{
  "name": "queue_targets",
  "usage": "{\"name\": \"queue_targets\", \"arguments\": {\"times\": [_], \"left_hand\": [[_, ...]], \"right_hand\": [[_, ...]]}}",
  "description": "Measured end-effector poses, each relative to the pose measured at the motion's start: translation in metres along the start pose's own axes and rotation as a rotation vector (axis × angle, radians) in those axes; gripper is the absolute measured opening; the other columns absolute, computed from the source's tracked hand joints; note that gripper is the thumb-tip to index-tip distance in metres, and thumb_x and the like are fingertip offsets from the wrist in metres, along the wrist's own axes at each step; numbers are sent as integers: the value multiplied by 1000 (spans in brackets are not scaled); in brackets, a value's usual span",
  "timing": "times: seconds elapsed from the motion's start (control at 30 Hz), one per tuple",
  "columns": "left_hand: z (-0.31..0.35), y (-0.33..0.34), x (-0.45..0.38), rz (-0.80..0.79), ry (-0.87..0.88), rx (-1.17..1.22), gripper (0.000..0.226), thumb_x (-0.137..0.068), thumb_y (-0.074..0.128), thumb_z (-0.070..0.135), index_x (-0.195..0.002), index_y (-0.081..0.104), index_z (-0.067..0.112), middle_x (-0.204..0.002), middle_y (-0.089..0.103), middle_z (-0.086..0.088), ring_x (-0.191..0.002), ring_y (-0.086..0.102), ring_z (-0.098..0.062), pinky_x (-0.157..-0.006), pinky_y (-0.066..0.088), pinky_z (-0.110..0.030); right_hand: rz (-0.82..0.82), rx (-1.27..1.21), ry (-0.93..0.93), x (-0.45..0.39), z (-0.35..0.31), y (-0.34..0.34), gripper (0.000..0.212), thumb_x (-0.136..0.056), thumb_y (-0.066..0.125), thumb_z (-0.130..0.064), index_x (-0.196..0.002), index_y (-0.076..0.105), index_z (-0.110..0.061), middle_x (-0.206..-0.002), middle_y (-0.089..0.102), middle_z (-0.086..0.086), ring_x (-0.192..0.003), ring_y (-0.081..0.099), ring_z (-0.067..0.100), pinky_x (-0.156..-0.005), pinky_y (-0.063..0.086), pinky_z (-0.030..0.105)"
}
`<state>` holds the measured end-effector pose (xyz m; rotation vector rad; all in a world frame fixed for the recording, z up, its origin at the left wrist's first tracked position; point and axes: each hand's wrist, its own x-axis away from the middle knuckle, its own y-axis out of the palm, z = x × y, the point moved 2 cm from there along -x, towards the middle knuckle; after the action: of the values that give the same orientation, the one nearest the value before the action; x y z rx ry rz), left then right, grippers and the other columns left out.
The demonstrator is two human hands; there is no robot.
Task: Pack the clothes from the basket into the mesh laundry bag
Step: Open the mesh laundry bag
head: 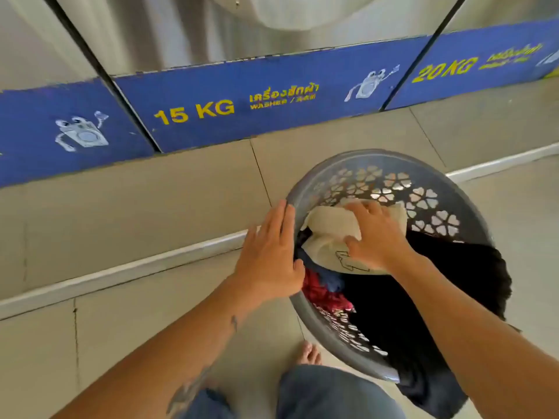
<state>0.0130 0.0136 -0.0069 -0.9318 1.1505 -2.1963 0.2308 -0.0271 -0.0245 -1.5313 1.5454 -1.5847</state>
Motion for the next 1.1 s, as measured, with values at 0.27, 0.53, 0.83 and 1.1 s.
{"name": "queue_targets", "arguments": {"times": [0.27, 0.53, 0.83, 1.1], "left_hand": [[-14, 20, -10, 350, 92, 52, 86, -81, 41, 42, -156, 8, 13, -163, 14, -6, -148, 16, -22, -119, 17, -37], [-4, 18, 2, 356, 64, -11, 80, -90, 45, 45, -155, 12, 14, -159, 22, -1, -142, 28, -22, -113, 28, -37], [46, -25, 62, 458, 202, -6, 66, -95, 43, 28, -155, 16, 19, -162, 18, 1, -147, 21, -20, -119, 20, -40], [77, -71, 140, 729, 192, 128, 10, -93, 47, 23, -90, 56, 20, -94, 66, -4, -94, 60, -34, -73, 45, -41]], "right_hand": [[-7, 362, -9, -42, 40, 36, 69, -78, 66, -23, -141, 38, -26, -135, 53, 6, -125, 50, 31, -106, 32, 47], [144, -15, -46, 5, 14, 5, 37, -83, 57, -7, -116, 67, -20, -111, 65, 3, -105, 61, 26, -82, 51, 35], [477, -332, -180, 132, -36, -67, 16, -84, 61, -1, -81, 71, -13, -80, 69, 2, -77, 64, 22, -70, 49, 33], [631, -457, -422, 215, -88, -96, 21, -80, 69, -8, -81, 63, -27, -88, 65, -6, -83, 60, 13, -77, 49, 32]]}}
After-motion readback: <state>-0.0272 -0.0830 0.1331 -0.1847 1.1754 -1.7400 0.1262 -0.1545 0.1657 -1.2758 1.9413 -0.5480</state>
